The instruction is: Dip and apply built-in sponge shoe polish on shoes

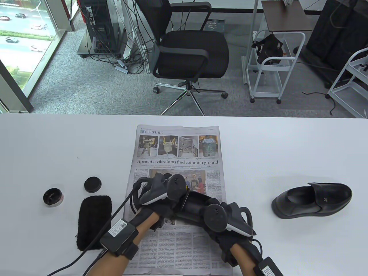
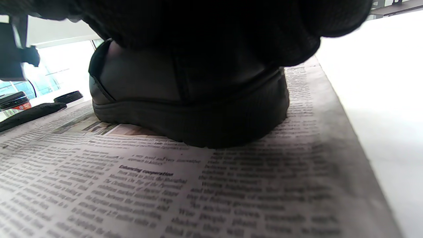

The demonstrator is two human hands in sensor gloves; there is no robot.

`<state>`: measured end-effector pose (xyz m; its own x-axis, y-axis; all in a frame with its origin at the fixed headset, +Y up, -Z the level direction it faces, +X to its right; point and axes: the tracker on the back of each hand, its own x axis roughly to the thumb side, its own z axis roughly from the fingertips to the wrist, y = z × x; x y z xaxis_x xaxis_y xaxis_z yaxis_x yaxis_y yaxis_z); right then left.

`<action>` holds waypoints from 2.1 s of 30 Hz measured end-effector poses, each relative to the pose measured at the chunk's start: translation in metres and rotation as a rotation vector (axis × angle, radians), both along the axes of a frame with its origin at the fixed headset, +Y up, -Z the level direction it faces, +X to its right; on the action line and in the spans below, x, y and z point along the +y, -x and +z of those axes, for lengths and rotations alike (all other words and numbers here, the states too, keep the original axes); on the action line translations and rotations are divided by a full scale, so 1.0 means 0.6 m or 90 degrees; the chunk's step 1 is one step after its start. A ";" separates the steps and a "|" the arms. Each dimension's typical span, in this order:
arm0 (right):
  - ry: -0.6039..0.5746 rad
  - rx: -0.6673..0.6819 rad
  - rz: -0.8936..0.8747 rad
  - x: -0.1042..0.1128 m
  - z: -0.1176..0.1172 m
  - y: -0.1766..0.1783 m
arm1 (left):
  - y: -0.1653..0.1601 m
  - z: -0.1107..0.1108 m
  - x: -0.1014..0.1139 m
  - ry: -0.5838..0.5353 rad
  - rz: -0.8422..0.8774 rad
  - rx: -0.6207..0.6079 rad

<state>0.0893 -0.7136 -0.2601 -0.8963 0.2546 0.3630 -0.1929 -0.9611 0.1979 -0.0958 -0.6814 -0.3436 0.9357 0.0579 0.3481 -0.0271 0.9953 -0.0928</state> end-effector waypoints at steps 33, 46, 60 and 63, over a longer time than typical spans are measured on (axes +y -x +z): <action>0.000 -0.001 -0.002 -0.001 0.000 0.000 | 0.002 0.033 0.000 0.000 0.042 0.023; 0.001 0.000 -0.003 -0.001 0.000 0.000 | 0.097 -0.016 -0.014 -0.003 -0.103 0.137; 0.000 -0.003 -0.002 -0.001 0.000 0.000 | 0.056 0.082 -0.006 0.045 -0.017 0.017; 0.000 -0.002 -0.001 -0.001 0.000 0.001 | 0.030 0.090 0.003 0.026 0.034 -0.012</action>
<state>0.0889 -0.7144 -0.2603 -0.8972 0.2566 0.3594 -0.1955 -0.9606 0.1978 -0.1136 -0.6795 -0.2896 0.9242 0.1217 0.3621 -0.0774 0.9879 -0.1347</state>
